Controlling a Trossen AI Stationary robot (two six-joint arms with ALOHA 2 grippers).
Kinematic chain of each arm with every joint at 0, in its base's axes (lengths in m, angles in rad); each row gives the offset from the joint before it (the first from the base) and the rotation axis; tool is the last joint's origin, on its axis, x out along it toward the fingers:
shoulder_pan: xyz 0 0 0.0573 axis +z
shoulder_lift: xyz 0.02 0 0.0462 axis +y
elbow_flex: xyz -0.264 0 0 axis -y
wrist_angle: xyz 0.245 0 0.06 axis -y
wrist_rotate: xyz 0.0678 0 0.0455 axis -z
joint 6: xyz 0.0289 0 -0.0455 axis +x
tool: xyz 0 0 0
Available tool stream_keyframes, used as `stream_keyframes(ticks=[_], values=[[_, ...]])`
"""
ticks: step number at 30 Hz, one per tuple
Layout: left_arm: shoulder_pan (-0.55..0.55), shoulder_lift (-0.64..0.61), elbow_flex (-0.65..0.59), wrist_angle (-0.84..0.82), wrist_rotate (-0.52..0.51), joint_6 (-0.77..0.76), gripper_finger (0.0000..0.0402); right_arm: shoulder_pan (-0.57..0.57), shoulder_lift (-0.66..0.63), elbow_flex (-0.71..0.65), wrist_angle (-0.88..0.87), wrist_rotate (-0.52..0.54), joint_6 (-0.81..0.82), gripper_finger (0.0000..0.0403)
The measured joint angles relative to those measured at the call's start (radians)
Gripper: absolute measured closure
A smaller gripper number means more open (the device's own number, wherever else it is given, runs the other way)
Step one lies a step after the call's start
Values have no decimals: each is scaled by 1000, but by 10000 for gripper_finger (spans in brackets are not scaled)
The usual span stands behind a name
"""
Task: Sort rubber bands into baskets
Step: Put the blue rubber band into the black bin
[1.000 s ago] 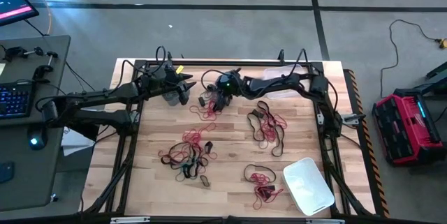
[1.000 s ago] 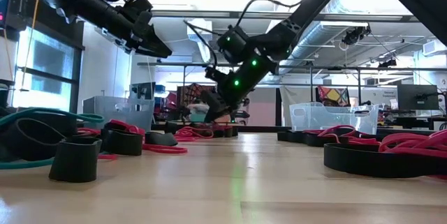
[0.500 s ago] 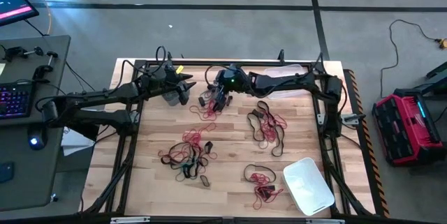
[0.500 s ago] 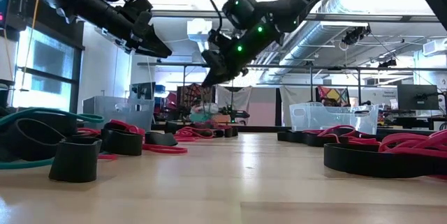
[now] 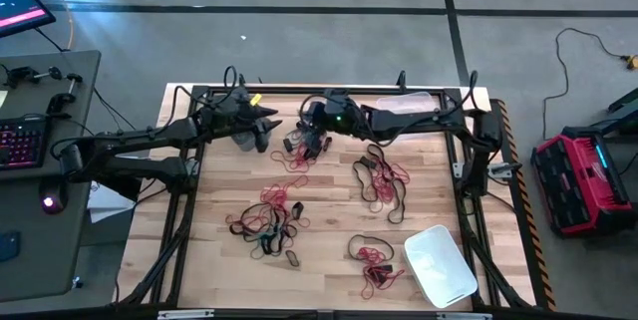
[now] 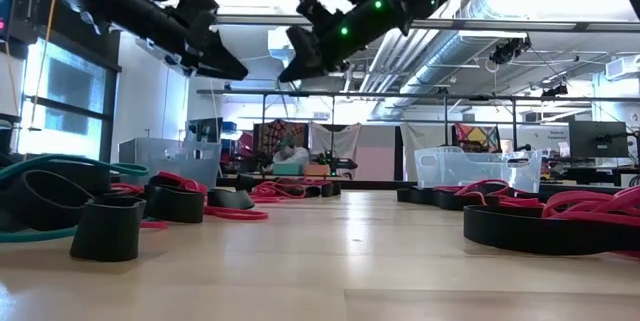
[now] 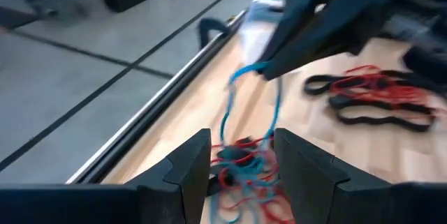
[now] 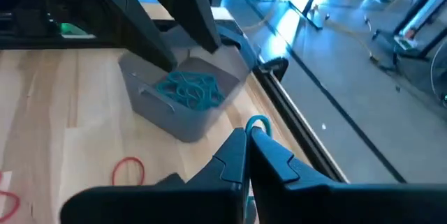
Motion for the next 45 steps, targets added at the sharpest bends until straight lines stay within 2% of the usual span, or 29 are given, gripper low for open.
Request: stream_keyframes(ticks=[3, 5, 13, 16, 21, 28, 33, 40, 45], values=[[-8, 0, 0, 28, 58, 19, 250, 11, -1, 0, 22, -29, -36, 402], [-27, 0, 0, 47, 62, 49, 247, 20, -1, 0, 24, -41, -51, 403], [-99, 22, 1, 57, -42, 156, 214, 48, -1, 0, 26, -57, -78, 403], [-119, 45, 1, 57, -46, 197, 206, 58, -1, 0, 28, -62, -78, 403], [-148, 78, 1, 88, -50, 250, 207, 71, -1, 0, 28, -72, -78, 403], [-175, 82, 1, 114, -66, 271, 222, 71, -1, 0, 29, -157, -70, 403], [-199, 82, 1, 105, -54, 300, 263, 72, -1, 0, 29, -158, -59, 403], [-208, 82, 1, 94, -120, 330, 388, 82, -1, 0, 23, -128, -29, 394], [-199, 81, 15, 39, -233, 301, 395, 83, -1, 0, -33, -88, -33, 357]])
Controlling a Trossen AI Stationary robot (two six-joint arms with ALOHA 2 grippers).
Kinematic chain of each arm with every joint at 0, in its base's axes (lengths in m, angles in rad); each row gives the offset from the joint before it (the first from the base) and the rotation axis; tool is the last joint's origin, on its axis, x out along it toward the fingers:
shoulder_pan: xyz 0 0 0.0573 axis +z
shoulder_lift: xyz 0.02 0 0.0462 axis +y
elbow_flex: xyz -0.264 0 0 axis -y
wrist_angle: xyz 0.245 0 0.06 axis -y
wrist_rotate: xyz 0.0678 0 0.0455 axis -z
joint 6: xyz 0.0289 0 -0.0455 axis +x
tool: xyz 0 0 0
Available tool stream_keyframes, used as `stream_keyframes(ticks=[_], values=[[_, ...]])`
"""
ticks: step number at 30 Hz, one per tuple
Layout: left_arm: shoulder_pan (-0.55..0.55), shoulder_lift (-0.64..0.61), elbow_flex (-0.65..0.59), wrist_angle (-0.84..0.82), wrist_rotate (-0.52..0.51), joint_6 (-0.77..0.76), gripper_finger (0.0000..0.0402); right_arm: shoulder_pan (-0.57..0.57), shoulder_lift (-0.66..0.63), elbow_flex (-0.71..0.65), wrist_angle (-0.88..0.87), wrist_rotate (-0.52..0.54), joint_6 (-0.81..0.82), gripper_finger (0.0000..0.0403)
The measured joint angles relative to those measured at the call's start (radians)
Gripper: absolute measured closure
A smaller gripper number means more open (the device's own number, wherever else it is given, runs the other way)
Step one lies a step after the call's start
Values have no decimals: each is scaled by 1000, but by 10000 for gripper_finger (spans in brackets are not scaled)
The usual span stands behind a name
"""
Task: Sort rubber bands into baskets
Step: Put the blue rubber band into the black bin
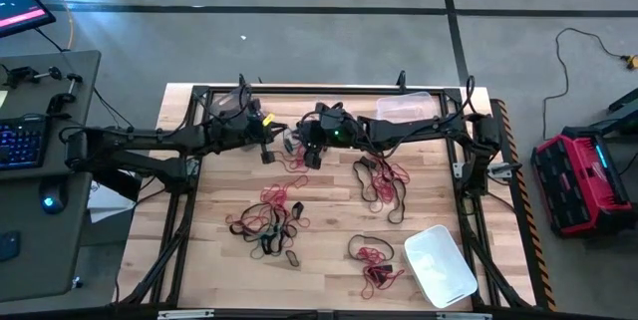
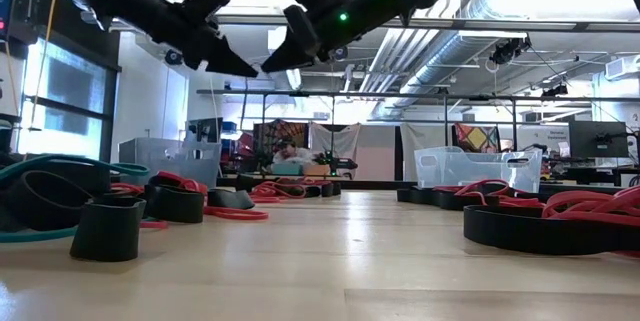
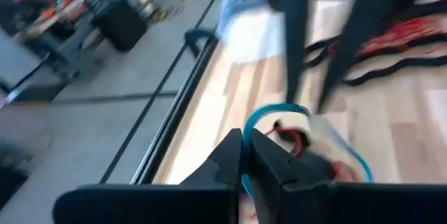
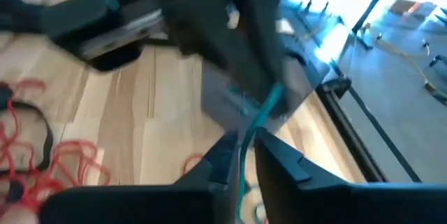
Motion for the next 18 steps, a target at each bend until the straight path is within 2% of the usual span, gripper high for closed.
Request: stream_keyframes(ticks=[8, 12, 18], values=[[-1, 0, 91, -242, -259, -83, 400, -4, 0, 0, -44, 88, 6, 292], [-1, 0, 150, -392, -370, -128, 401, -7, 0, 0, -78, 88, 15, 287], [14, -1, 227, -622, -455, -221, 401, -7, 0, 0, -106, 88, 27, 286]])
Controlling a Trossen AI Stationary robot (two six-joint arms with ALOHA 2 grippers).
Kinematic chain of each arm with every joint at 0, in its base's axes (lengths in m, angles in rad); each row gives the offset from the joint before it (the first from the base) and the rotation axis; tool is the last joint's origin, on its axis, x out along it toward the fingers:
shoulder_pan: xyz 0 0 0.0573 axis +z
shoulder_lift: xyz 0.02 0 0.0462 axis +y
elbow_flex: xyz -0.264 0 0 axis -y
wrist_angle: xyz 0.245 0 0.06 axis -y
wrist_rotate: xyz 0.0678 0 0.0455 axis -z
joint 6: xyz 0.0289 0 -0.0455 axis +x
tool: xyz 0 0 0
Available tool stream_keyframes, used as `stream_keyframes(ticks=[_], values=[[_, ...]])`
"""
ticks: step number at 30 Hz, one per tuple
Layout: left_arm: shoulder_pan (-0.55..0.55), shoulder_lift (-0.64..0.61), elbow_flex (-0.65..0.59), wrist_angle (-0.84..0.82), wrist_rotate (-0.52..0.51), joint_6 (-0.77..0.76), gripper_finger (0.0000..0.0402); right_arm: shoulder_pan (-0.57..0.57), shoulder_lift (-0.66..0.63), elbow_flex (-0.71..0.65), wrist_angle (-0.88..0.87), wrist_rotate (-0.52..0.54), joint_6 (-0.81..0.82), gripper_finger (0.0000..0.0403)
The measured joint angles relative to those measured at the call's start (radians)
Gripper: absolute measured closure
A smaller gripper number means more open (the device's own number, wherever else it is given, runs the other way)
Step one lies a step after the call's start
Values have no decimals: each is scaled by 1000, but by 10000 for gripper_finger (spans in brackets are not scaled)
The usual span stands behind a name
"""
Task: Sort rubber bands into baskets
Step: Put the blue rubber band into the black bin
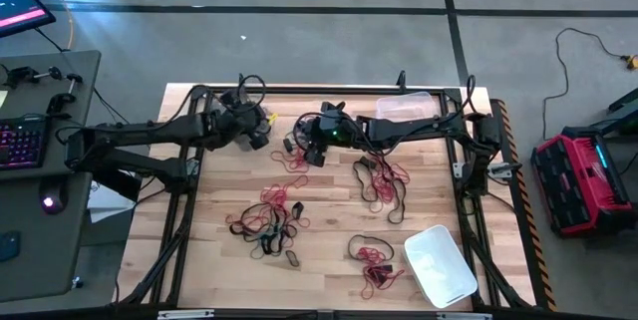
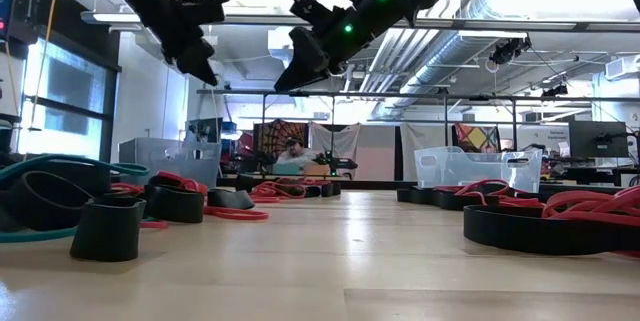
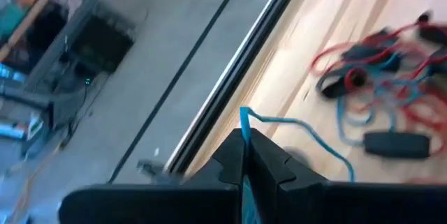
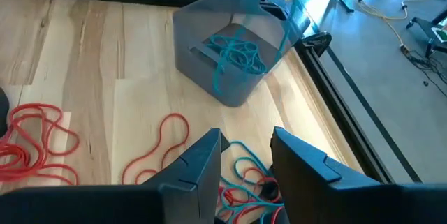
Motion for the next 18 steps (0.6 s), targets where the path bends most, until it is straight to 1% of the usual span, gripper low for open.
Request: stream_keyframes(ticks=[4, 8, 12, 15, 18], values=[[38, 0, 17, -125, -32, -70, 401, 0, 0, 0, -14, 0, 0, 286], [99, 0, 16, -210, -38, -121, 401, -1, 0, 0, -15, 0, 0, 286], [161, 0, -9, -214, -30, -125, 401, 0, 0, 0, -14, 0, 0, 286], [205, 0, -32, -198, 21, -124, 401, -1, 0, 0, -17, 0, 0, 286], [238, 0, -60, -164, 51, -115, 401, -1, 0, 0, -22, 0, 0, 286]])
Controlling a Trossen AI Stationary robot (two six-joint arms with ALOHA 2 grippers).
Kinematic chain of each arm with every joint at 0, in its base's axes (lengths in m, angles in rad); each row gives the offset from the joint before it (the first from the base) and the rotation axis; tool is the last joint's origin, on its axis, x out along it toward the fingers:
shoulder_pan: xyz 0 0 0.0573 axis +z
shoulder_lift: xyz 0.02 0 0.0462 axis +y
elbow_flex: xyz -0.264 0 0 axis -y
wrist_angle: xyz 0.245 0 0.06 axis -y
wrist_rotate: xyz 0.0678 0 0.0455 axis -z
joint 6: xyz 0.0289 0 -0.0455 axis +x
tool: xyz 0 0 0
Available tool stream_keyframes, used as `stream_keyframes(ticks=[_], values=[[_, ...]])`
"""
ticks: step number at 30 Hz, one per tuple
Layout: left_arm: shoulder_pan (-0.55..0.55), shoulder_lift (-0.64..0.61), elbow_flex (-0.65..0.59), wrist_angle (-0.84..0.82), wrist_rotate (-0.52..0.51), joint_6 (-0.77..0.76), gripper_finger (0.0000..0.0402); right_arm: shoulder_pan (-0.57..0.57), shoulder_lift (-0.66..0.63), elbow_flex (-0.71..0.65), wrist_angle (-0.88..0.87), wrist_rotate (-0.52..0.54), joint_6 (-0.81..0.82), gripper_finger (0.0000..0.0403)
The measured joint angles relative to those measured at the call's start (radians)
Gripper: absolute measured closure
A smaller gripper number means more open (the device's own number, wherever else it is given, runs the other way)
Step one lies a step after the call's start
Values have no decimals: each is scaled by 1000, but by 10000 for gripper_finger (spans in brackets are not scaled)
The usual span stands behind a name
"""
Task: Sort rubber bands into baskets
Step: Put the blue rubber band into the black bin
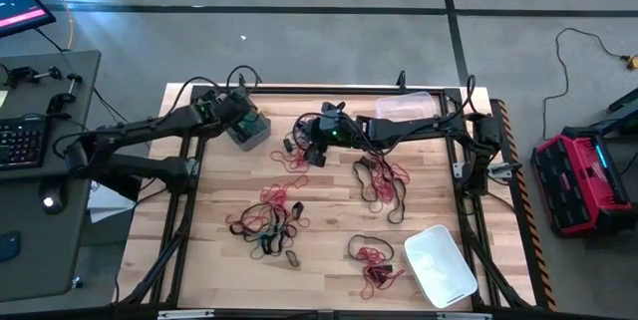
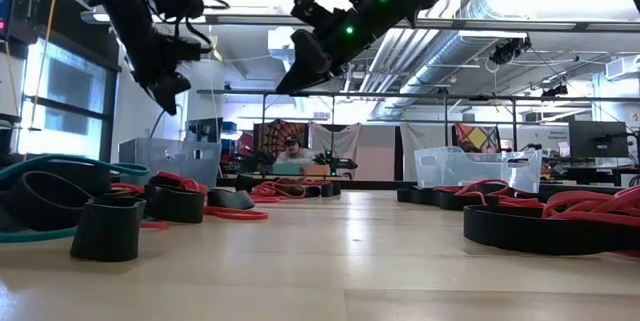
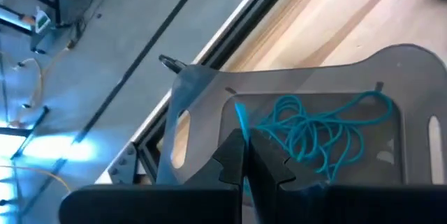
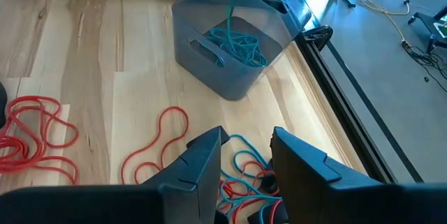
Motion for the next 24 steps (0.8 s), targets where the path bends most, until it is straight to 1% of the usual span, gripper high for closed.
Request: stream_keyframes(ticks=[3, 6, 9, 12, 14, 16, 20, 21, 24], values=[[23, 0, -23, 25, 49, 0, 401, 0, 0, 0, -10, 0, 0, 286], [29, 0, -29, 41, 71, 8, 397, 0, 0, 0, -23, 0, 0, 286], [18, 0, -29, 48, 72, 19, 378, 0, 0, 0, -37, -2, -1, 286], [6, 0, -29, 55, 74, 42, 347, 0, 0, 0, -55, -30, 6, 290], [-4, 0, -29, 68, 73, 44, 323, 0, 4, -7, -44, -41, 11, 303], [-15, -5, -29, 71, 74, 44, 299, 0, 4, -42, 8, -47, 10, 325], [-43, -33, -29, 81, 84, 44, 256, -6, 6, -137, 129, -73, 36, 389], [-52, -43, -29, 86, 97, 44, 248, -7, 6, -164, 161, -80, 49, 395], [-88, -85, -29, 101, 168, 60, 230, -7, 6, -231, 222, -86, 99, 388]])
